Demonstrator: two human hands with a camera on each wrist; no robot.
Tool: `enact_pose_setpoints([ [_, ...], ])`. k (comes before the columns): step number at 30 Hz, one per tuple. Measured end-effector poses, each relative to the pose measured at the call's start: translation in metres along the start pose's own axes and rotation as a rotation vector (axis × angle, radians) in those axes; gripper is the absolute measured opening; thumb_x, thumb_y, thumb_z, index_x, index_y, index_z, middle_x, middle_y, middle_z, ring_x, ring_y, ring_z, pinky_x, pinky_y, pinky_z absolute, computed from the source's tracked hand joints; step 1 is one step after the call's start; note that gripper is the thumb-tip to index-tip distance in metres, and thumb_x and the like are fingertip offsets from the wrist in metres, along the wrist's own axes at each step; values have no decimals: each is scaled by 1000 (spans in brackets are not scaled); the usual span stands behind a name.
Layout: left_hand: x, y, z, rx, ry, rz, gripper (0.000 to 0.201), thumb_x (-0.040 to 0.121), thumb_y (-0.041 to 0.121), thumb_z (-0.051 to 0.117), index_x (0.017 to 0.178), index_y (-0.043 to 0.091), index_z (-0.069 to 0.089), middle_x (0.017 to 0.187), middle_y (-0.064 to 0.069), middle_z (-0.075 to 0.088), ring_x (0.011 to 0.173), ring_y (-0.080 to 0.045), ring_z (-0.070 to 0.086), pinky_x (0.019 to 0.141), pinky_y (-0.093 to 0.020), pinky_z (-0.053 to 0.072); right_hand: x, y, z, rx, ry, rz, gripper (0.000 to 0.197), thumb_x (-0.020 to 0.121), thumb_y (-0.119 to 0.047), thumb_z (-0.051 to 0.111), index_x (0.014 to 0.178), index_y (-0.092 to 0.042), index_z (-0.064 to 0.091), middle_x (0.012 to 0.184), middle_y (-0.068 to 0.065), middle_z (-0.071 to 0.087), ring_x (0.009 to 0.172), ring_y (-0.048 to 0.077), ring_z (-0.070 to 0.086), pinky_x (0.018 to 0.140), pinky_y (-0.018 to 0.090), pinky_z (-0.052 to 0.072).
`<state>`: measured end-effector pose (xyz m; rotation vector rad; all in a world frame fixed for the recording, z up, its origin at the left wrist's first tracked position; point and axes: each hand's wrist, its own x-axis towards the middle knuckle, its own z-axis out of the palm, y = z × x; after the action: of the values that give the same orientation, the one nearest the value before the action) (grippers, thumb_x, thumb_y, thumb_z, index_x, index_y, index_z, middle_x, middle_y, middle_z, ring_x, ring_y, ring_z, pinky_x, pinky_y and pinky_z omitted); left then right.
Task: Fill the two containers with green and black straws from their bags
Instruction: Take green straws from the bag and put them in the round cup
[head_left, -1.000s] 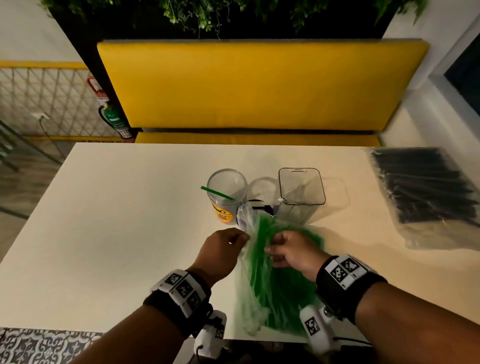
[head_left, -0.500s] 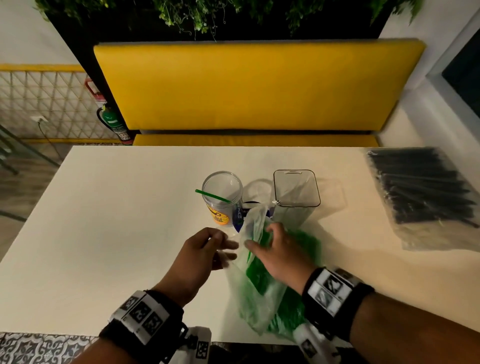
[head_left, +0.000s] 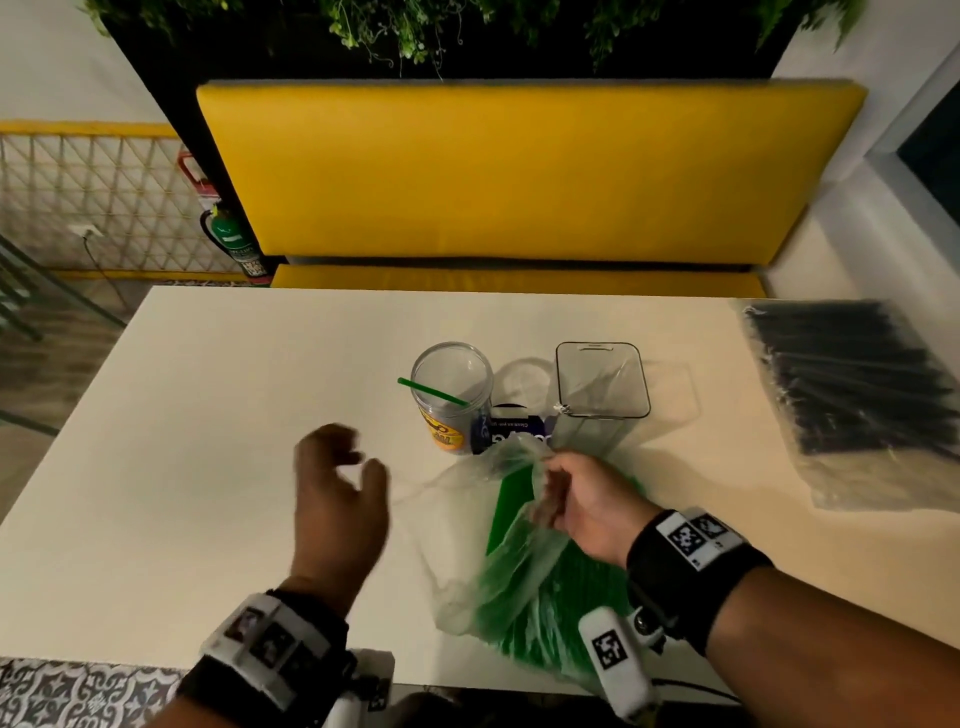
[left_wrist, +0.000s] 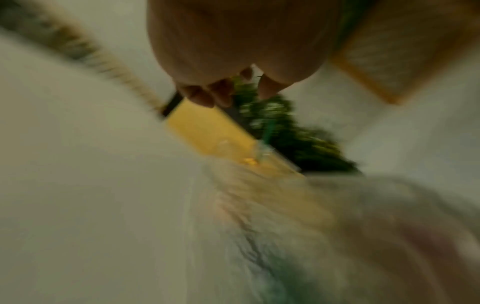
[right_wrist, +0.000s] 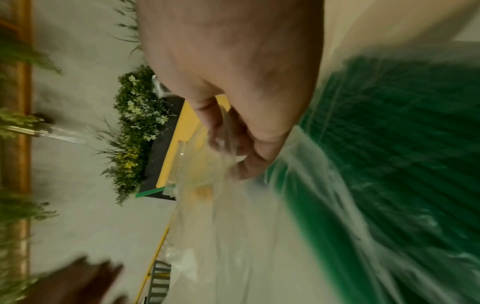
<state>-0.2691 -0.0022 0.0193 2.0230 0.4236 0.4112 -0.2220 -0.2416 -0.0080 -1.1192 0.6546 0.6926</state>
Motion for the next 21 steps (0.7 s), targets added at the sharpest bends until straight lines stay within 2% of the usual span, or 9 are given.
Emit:
enact_pose_setpoints([
  [2,-16,26,19,39,-358,259,20,85,20,50,101,16,62,92,4,65,74,-8,59,69,-14,46,2,0,9,-67,56,23,16,94,-27,56,91,-13,63,66,2,50,55,18,49,54,29,48],
  [4,-27,31,47,182,-710,262,20,90,20,50,98,22,69,91,9,71,77,-8,64,75,-19,49,2,-2,19,-279,115,-28,24,90,-39,59,86,-16,65,65,1,53,53,17,50,50,25,42],
  [6,-25,9,81,307,-843,157,21,96,16,49,98,16,70,96,2,73,87,-18,66,80,-29,50,-2,-5,28,-482,148,-140,35,89,-50,56,95,-16,66,76,1,62,66,17,59,59,29,48],
  [8,-19,-10,108,400,-863,33,21,95,17,47,100,9,66,98,-12,71,90,-31,66,79,-38,52,-8,-9,31,-615,172,-277,36,91,-51,55,103,-17,60,93,3,65,83,17,61,75,34,52],
  [11,-16,-21,135,523,-858,-48,51,85,37,44,131,16,53,120,-15,64,107,-36,61,91,-41,51,-21,-12,27,-910,198,-542,22,96,-35,58,106,-22,44,86,-6,56,71,8,55,57,23,41],
  [13,-20,-25,150,680,-892,25,54,87,36,41,135,11,48,128,-17,59,115,-38,56,96,-43,46,-29,-12,24,-1103,188,-776,25,93,-25,61,110,-28,42,95,-7,53,76,11,57,57,18,38],
  [15,-27,-32,160,722,-901,49,50,88,35,41,132,11,49,129,-16,58,117,-36,57,96,-42,46,-33,-12,19,-1261,122,-937,25,90,-17,61,108,-32,50,114,-3,51,84,18,60,63,22,41],
  [18,-35,-41,168,733,-918,93,36,96,28,40,126,15,56,129,-10,62,117,-28,60,92,-33,47,-39,-18,13,-1516,12,-855,22,92,-16,53,92,-33,66,144,-7,41,98,23,65,75,27,47],
  [21,-33,-40,160,636,-879,-1,30,90,30,53,116,18,62,115,-7,68,105,-26,65,79,-29,46,-37,-19,8,-1681,30,-651,30,95,-23,46,111,-36,68,156,-11,31,112,25,62,90,34,49],
])
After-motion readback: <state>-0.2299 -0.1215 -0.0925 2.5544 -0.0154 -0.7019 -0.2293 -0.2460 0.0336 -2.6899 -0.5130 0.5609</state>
